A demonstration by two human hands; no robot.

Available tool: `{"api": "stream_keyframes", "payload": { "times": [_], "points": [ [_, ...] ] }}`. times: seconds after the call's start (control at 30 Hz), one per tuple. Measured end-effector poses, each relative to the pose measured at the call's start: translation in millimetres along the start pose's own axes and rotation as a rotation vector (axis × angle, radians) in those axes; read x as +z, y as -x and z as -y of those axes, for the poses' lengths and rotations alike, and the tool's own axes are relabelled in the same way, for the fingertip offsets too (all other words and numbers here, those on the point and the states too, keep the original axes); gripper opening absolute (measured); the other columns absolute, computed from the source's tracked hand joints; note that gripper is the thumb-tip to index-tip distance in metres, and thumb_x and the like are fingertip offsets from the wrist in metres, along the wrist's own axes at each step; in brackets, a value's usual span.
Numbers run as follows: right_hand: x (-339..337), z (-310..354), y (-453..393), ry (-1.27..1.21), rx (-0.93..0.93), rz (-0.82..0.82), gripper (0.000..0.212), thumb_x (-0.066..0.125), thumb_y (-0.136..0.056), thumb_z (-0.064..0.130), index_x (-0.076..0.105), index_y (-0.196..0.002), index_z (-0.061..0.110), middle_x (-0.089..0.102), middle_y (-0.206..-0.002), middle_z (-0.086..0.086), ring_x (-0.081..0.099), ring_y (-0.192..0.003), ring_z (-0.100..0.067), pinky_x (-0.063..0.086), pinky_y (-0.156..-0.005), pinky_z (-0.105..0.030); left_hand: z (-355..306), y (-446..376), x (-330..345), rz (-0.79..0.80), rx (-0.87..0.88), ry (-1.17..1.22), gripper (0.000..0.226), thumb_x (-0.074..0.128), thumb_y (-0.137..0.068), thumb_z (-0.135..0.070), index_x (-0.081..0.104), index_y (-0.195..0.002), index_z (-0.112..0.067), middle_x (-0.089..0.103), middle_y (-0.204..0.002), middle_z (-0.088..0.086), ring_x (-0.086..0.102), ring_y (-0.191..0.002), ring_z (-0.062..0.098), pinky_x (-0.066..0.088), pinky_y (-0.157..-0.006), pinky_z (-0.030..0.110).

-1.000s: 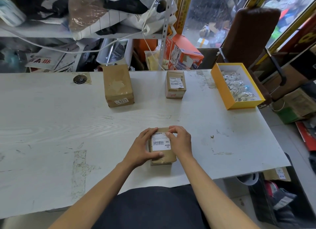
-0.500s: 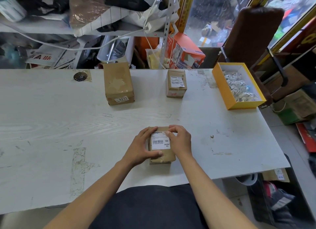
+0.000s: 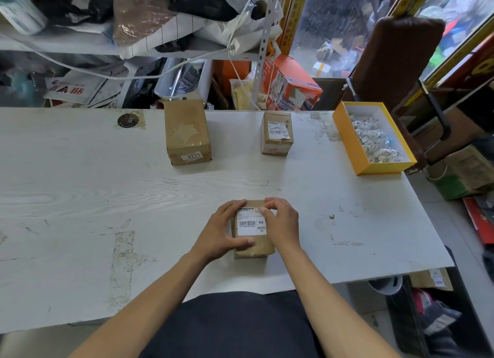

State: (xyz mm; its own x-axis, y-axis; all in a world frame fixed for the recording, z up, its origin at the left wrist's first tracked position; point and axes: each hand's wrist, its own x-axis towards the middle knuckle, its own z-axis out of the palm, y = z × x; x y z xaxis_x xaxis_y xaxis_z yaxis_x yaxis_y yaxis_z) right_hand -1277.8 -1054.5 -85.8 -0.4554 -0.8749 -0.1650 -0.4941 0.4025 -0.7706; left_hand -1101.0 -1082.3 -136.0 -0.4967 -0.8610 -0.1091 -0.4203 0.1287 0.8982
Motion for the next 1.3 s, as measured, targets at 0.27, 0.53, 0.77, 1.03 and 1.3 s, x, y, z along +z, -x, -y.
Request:
{"api": "stream_keyframes", "payload": {
  "times": [0.27,0.53,0.77,1.03,1.3],
  "points": [
    [-1.5,1.7,0.7,0.001,0.014,0.016,0.008,0.066,-0.088,0.016,0.067,-0.081,0.012,0.065,-0.113,0.008,0.057,-0.098,-0.008,0.041,-0.083,-0.024,1.3,-1.0,0.6,0.003,0.006,-0.017,0.097,0.084,-0.062,-0.060,0.033,-0.144,-0.054,0.036,-0.149,-0.021,0.036,-0.136,0.001,0.036,-0.116,0.039],
    [-2.4,2.8,0.3,-0.007,0.029,0.014,0.009,0.067,-0.087,0.016,0.067,-0.080,0.011,0.066,-0.112,0.008,0.058,-0.097,-0.010,0.039,-0.080,-0.023,-1.3,-0.6,0.1,-0.005,0.007,-0.011,0.094,0.087,-0.062,-0.054,0.034,-0.140,-0.057,0.037,-0.147,-0.020,0.037,-0.134,-0.002,0.035,-0.115,0.032],
    [-1.9,3.6,0.7,-0.015,0.035,0.011,0.009,0.066,-0.088,0.016,0.068,-0.081,0.010,0.065,-0.113,0.007,0.057,-0.097,-0.010,0.039,-0.081,-0.023,-0.2,-0.2,0.3,-0.001,0.004,-0.017,0.094,0.087,-0.063,-0.054,0.032,-0.139,-0.060,0.037,-0.148,-0.021,0.036,-0.134,-0.003,0.033,-0.113,0.028],
    [-3.6,6.0,1.8,-0.044,0.063,0.011,0.009,0.066,-0.088,0.014,0.069,-0.082,0.009,0.066,-0.114,0.007,0.056,-0.097,-0.008,0.035,-0.074,-0.014,-1.1,-0.6,1.2,-0.011,-0.004,-0.019,0.096,0.087,-0.062,-0.054,0.037,-0.144,-0.049,0.038,-0.148,-0.020,0.036,-0.134,-0.003,0.034,-0.115,0.033],
    [-4.6,9.5,2.9,-0.061,0.080,0.004,0.011,0.067,-0.088,0.014,0.067,-0.077,0.015,0.066,-0.115,0.006,0.056,-0.099,-0.009,0.032,-0.071,-0.004,-1.1,-1.0,0.9,-0.008,-0.014,-0.017,0.099,0.086,-0.060,-0.059,0.037,-0.145,-0.047,0.039,-0.147,-0.019,0.039,-0.133,0.003,0.037,-0.114,0.039]
  ]
}}
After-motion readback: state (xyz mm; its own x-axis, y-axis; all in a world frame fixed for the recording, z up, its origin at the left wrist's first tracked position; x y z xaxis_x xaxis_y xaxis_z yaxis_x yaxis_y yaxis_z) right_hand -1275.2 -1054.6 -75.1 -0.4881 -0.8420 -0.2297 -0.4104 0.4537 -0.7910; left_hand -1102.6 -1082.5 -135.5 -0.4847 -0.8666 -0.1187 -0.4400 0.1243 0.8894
